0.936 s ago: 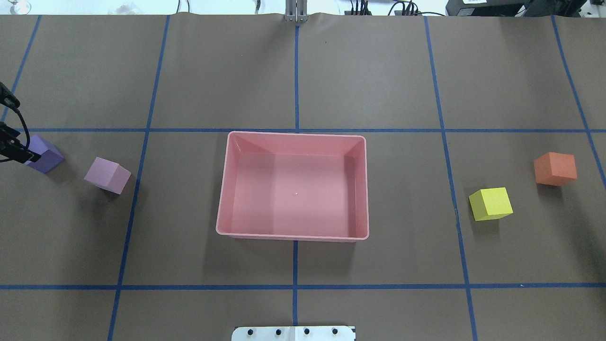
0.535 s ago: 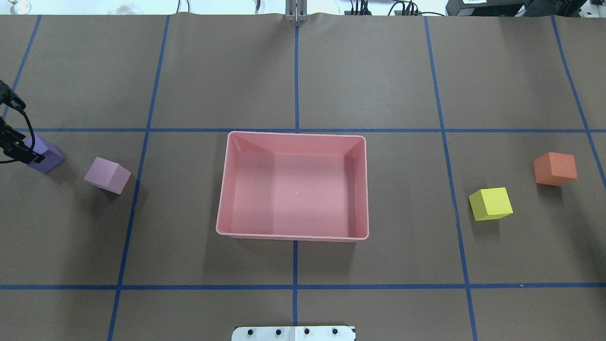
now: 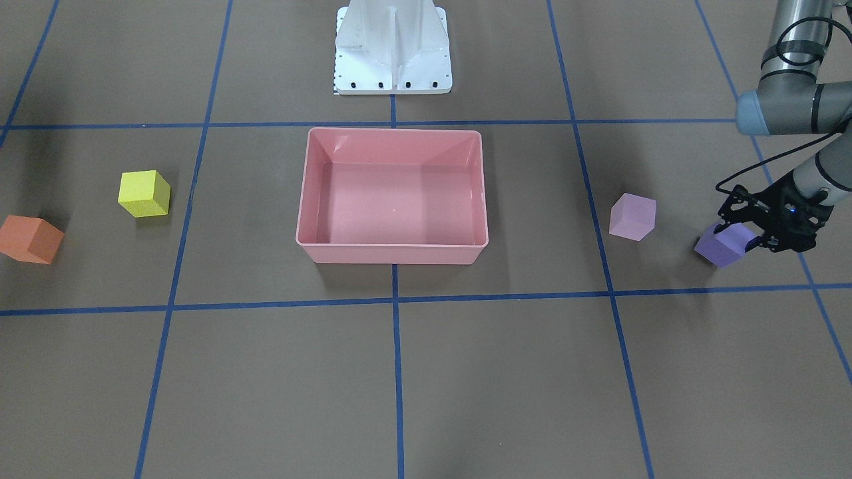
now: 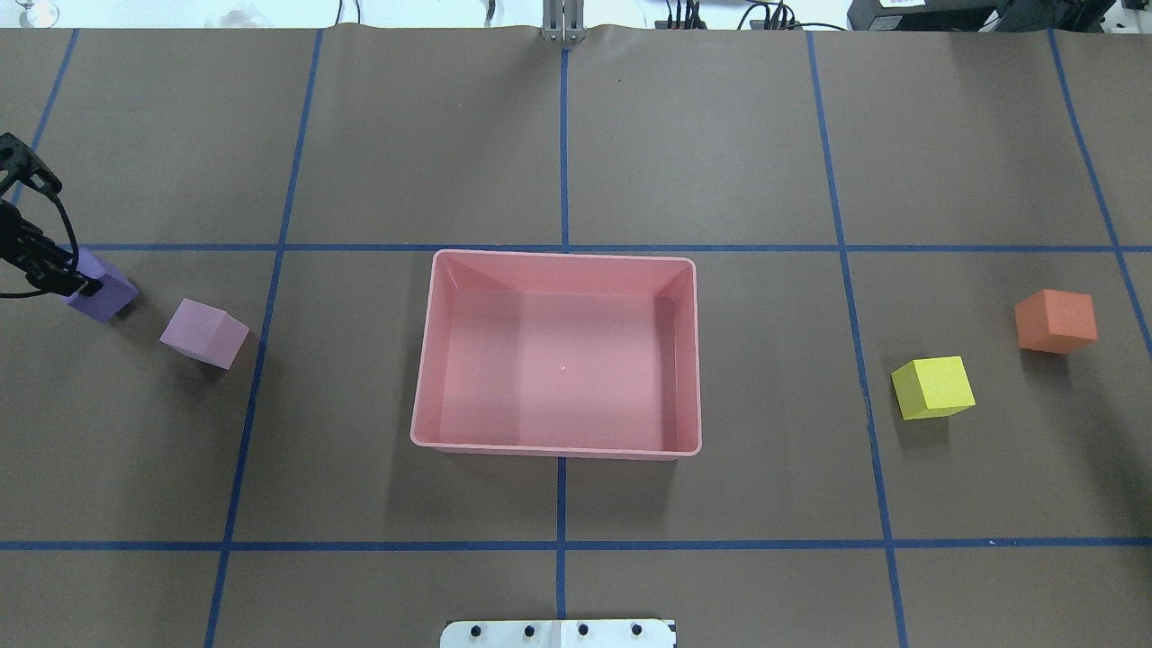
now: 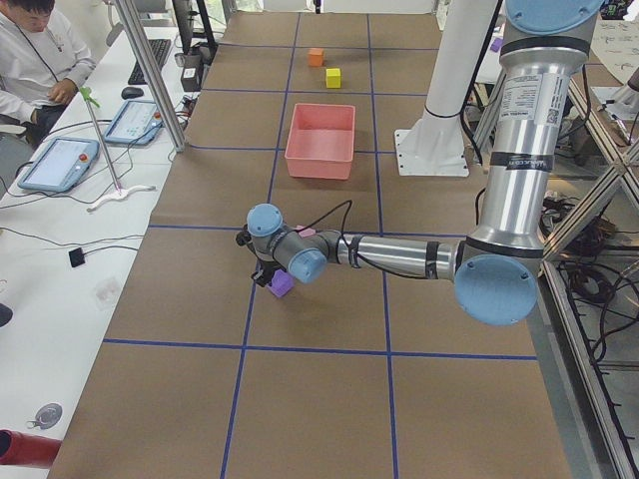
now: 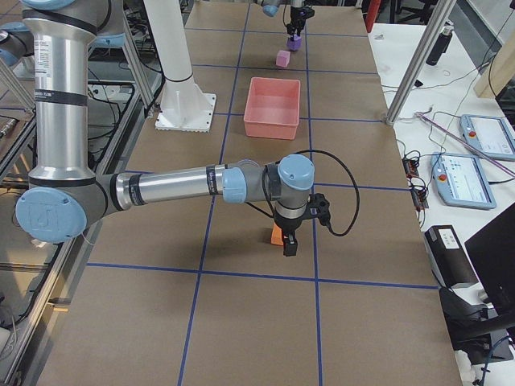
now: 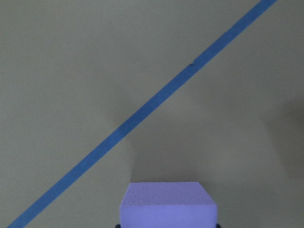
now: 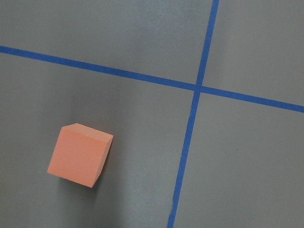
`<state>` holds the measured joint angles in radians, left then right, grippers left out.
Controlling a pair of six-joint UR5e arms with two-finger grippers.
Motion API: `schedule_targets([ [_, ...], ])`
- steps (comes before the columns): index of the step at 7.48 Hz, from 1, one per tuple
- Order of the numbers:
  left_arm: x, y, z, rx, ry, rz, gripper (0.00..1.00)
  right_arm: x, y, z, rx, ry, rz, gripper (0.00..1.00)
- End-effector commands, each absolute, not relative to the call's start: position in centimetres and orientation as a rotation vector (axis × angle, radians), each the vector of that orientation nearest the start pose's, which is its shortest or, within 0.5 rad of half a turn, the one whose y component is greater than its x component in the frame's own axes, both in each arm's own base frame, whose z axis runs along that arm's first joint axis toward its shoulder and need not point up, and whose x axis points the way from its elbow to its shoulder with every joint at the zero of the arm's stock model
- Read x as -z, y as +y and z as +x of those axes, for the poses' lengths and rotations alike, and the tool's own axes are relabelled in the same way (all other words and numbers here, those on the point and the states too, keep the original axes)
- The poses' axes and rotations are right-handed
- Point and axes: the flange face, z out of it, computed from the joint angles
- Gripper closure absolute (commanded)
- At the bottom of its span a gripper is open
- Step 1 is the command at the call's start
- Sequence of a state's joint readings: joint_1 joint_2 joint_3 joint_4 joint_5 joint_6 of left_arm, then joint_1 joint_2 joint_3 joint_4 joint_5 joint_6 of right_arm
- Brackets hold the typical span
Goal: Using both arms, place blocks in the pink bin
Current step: 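Lower the left gripper onto the purple cube and close it, then lift the purple cube with the left gripper and carry it over the pink bin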
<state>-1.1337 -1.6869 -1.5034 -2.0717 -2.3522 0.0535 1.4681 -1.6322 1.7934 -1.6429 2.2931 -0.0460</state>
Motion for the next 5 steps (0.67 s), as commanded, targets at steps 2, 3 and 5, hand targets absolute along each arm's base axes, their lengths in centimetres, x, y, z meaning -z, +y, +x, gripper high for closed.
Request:
schedule_targets([
  [2, -42.8, -54.9, 16.9, -0.449, 0.93, 0.296, 0.73, -58.8, -47.1, 1.8, 0.177, -0.725, 0.067, 0.0],
  [3, -38.8, -54.8, 18.1, -0.347, 0.97, 0.279, 0.73, -58.8, -47.1, 1.8, 0.177, -0.727, 0.067, 0.0],
  [5, -30.2, -53.0, 28.3, -0.249, 1.034, 0.203, 0.72, -58.5, -47.1, 1.6, 0.18, -0.756, 0.067, 0.0],
])
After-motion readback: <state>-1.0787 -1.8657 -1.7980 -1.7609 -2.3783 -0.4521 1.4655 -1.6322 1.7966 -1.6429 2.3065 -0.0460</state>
